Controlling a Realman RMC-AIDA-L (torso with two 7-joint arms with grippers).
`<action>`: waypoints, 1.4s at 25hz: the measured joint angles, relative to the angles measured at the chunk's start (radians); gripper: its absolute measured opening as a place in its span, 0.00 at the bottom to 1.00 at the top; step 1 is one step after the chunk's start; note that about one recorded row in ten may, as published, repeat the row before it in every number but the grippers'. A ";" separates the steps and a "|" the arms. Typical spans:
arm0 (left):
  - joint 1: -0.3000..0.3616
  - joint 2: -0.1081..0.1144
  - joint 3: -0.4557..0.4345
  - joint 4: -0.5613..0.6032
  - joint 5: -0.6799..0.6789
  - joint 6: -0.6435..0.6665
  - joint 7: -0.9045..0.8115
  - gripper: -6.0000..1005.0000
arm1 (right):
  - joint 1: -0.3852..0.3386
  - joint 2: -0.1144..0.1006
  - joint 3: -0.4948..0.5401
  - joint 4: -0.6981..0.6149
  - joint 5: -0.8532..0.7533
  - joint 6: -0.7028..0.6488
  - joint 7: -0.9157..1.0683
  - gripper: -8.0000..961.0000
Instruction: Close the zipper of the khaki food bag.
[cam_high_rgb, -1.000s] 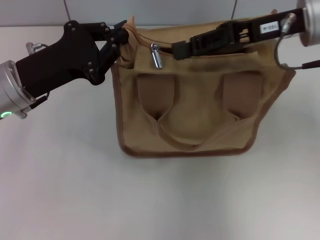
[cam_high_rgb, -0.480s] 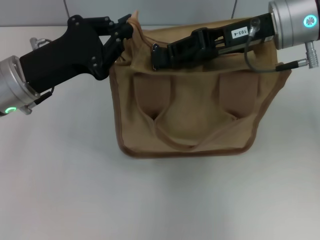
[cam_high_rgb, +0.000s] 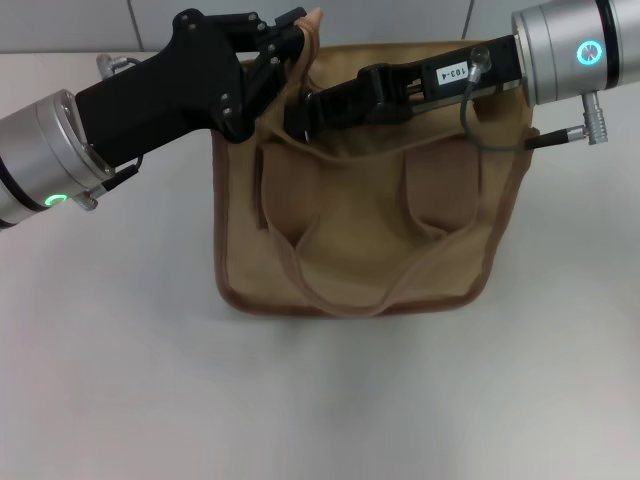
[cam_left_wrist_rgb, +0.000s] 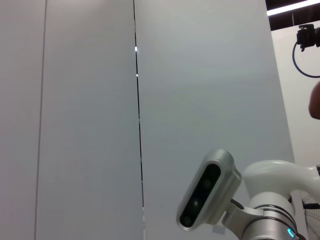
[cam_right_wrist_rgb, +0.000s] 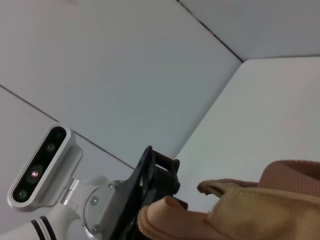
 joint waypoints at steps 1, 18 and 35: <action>0.003 0.000 -0.004 -0.001 -0.006 0.000 0.003 0.06 | -0.003 0.000 0.002 -0.001 0.001 0.002 -0.002 0.27; 0.009 0.002 -0.013 -0.002 -0.028 -0.008 -0.003 0.06 | -0.007 0.001 0.003 -0.013 0.003 0.006 -0.009 0.27; 0.010 0.006 -0.011 -0.017 -0.077 -0.009 -0.014 0.06 | -0.014 0.000 0.029 -0.034 0.002 0.019 -0.028 0.27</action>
